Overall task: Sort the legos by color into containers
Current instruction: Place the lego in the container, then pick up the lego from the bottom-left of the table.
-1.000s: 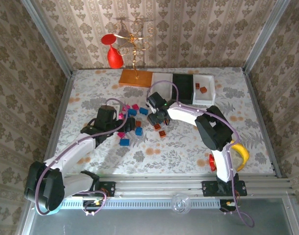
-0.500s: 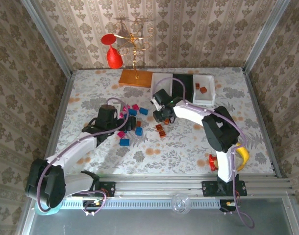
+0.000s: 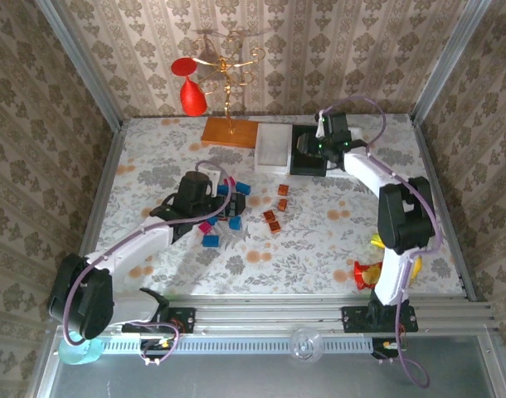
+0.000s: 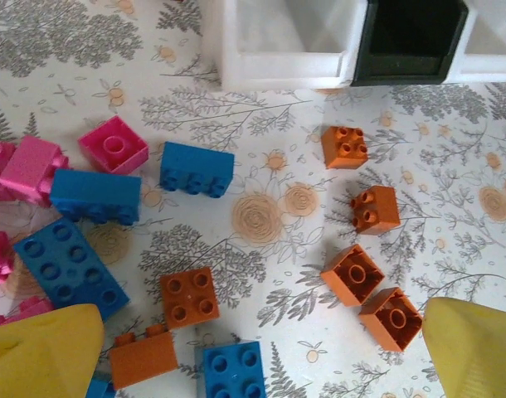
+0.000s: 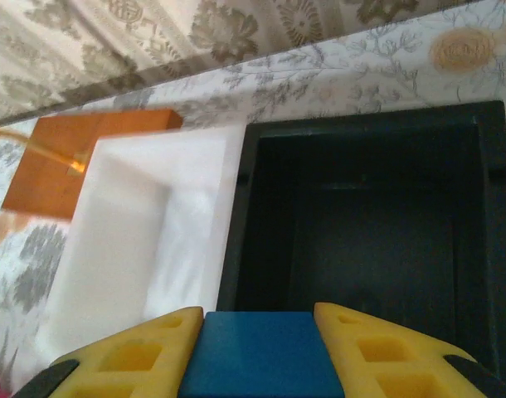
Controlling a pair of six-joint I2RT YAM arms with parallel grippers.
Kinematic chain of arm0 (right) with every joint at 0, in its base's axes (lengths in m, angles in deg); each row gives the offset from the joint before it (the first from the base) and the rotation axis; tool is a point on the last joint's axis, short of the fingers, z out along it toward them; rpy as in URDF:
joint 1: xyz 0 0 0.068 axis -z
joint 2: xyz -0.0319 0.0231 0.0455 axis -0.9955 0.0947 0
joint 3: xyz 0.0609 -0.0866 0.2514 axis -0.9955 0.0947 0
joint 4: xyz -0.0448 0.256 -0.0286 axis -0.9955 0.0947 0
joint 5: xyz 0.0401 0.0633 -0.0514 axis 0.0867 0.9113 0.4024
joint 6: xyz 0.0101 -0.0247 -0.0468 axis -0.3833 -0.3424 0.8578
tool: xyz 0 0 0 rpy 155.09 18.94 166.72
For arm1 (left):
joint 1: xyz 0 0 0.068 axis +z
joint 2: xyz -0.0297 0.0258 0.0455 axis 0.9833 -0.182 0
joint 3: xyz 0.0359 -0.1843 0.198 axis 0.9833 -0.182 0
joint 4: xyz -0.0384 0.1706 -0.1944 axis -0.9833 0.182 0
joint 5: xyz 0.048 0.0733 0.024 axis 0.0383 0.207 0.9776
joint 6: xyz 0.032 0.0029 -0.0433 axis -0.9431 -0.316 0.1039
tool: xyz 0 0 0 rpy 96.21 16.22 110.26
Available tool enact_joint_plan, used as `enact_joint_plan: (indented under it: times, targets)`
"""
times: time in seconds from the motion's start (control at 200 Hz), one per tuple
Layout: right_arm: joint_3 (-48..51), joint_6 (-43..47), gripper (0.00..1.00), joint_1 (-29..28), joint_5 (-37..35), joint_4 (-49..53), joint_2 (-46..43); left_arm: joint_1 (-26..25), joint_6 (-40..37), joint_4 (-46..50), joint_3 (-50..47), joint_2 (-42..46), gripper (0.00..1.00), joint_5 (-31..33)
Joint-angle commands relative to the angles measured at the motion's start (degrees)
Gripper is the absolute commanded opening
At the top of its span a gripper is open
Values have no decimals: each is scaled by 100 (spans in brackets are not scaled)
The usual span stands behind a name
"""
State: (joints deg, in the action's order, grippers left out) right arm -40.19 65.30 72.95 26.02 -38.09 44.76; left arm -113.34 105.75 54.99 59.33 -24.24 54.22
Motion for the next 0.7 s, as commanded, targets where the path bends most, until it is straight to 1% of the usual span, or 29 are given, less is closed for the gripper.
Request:
enact_joint_plan:
  times: [0.0, 0.075, 0.16, 0.215, 0.29, 0.33, 0.4, 0.485, 0.53, 0.545, 0.58, 0.695]
  targets:
    - [-762, -262, 37, -5, -378, 256, 653, -104, 60, -33, 206, 8, 100, -49]
    - [-1179, -229, 40, -5, -446, 373, 981, -124, 40, 69, 224, 71, 100, 22]
    - [-1569, -72, 46, 3, -673, 621, 1135, -127, -15, 213, 224, 187, 100, 149]
    - [-1658, 36, 53, 19, -690, 698, 1078, -124, -70, 297, 204, 259, 100, 244]
    - [-1494, 154, 63, 19, -698, 703, 818, -86, -168, 431, 189, 348, 100, 370]
    - [-1278, 218, 66, 19, -678, 656, 575, -38, -223, 533, 165, 409, 100, 473]
    - [-549, 282, 69, -14, -522, 395, -3, 164, -256, 681, 26, 578, 100, 611]
    - [578, 383, 72, -149, -174, -22, -819, 585, -213, 750, -268, 867, 100, 450]
    - [1148, 548, 73, -323, -19, -205, -1235, 728, -171, 819, -409, 982, 100, 358]
    - [1318, 613, 73, -388, 13, -228, -1358, 896, -169, 842, -463, 1014, 100, 332]
    - [1669, 767, 74, -574, 2, -234, -1624, 1023, -163, 929, -540, 1064, 100, 288]
    - [2520, 1084, 77, -1203, -167, -59, -2226, 1098, -86, 1309, -689, 1112, 100, 282]
